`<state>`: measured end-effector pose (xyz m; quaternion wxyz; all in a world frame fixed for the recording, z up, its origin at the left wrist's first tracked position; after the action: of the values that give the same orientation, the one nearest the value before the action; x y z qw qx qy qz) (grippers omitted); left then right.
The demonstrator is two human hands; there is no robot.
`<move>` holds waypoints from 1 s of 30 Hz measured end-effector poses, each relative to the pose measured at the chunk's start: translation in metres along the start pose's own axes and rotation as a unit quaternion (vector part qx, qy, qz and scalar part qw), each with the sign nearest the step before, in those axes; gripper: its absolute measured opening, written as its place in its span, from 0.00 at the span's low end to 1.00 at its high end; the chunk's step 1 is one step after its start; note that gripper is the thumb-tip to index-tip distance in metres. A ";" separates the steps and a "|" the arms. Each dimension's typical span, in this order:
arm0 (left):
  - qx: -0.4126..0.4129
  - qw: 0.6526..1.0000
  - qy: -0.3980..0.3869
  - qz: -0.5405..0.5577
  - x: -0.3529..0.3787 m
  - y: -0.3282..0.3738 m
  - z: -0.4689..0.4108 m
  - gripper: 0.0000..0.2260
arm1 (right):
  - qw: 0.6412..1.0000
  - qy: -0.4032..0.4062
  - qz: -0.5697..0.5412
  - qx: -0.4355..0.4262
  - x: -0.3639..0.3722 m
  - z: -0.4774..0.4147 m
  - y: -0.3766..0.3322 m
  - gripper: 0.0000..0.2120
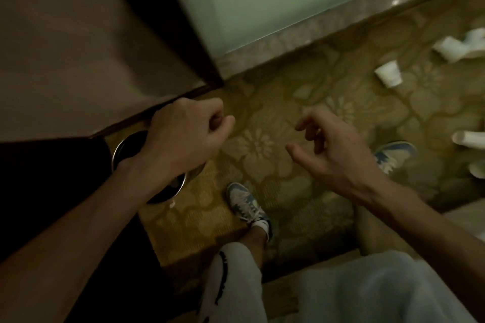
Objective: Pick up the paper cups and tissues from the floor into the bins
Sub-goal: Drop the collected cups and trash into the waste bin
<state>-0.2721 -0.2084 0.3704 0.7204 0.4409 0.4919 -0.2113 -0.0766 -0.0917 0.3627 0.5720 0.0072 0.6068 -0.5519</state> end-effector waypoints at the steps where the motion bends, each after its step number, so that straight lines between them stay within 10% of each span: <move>1: 0.050 0.998 -0.014 -0.024 -0.001 0.032 -0.014 0.16 | 1.000 0.016 -0.003 0.014 -0.022 0.003 0.015 0.17; 9: 0.260 0.952 -0.147 -0.063 0.096 0.244 -0.106 0.11 | 0.980 0.086 -0.066 0.167 -0.143 0.014 0.184 0.19; 18: 0.102 0.958 -0.269 -0.009 0.279 0.366 -0.197 0.14 | 0.932 0.115 -0.180 0.292 -0.196 -0.027 0.368 0.10; 30: 0.038 0.931 -0.354 -0.082 0.504 0.343 -0.317 0.11 | 0.863 0.052 -0.216 0.453 -0.097 -0.150 0.550 0.15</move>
<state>0.0302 0.3033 0.0253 0.8109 0.3227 0.2306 -0.4303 0.2060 0.2858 0.0274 0.3397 0.1631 0.3055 -0.8745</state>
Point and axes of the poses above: each hand's wrist, its own z-axis away from the middle knuckle, its own x-axis out of the palm, y = z × x, the point moved 5 cm from there along -z, towards the middle knuckle, and after that the axes turned 10 degrees about y, right-handed, at the moved point
